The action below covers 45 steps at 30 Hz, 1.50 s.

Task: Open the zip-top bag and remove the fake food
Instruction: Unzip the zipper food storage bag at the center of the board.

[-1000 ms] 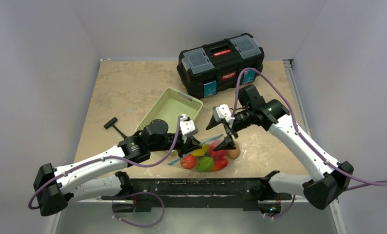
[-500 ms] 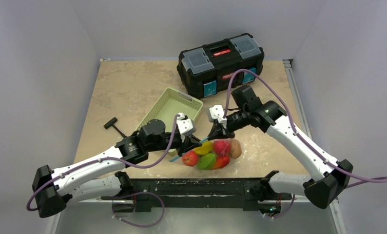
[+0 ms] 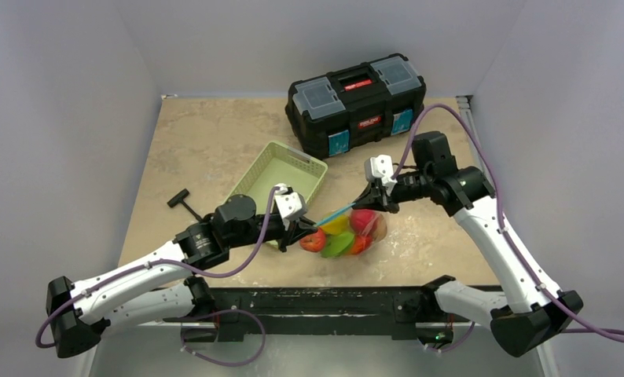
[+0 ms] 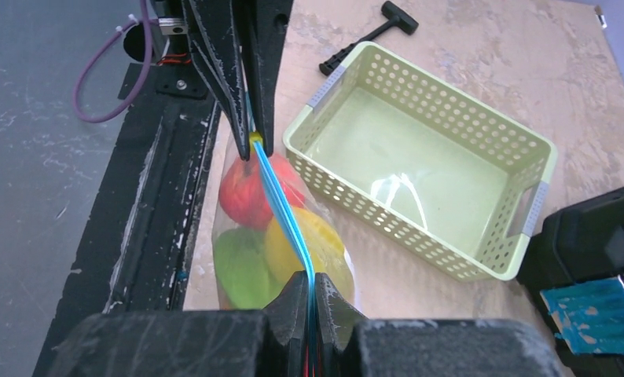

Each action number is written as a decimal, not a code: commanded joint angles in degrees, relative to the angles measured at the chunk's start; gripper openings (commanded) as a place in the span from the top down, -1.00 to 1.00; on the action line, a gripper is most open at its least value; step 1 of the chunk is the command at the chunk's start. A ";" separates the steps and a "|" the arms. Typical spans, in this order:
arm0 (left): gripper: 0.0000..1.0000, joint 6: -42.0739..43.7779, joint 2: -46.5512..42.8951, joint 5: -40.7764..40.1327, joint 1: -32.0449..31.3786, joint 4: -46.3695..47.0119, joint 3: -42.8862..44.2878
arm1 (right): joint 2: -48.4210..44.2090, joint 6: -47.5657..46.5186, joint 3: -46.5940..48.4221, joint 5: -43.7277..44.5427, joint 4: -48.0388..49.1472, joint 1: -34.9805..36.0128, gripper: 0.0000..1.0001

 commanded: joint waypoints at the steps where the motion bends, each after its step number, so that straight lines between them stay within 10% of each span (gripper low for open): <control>1: 1.00 1.00 -2.30 -1.03 0.10 -5.04 -0.67 | -2.27 0.90 1.05 1.75 2.65 -2.88 1.00; 29: 1.00 -3.27 -9.89 -10.48 0.15 -7.10 -6.24 | -3.38 4.71 1.41 2.19 6.46 -12.91 1.00; 36: -0.28 -8.64 -6.76 -3.82 0.14 -1.30 -2.91 | -0.60 1.47 2.96 0.69 3.42 -12.92 1.00; 45: -0.87 -10.54 -11.42 -10.64 0.55 -3.57 -1.62 | 2.12 -7.39 8.23 -0.35 -3.13 -12.95 1.00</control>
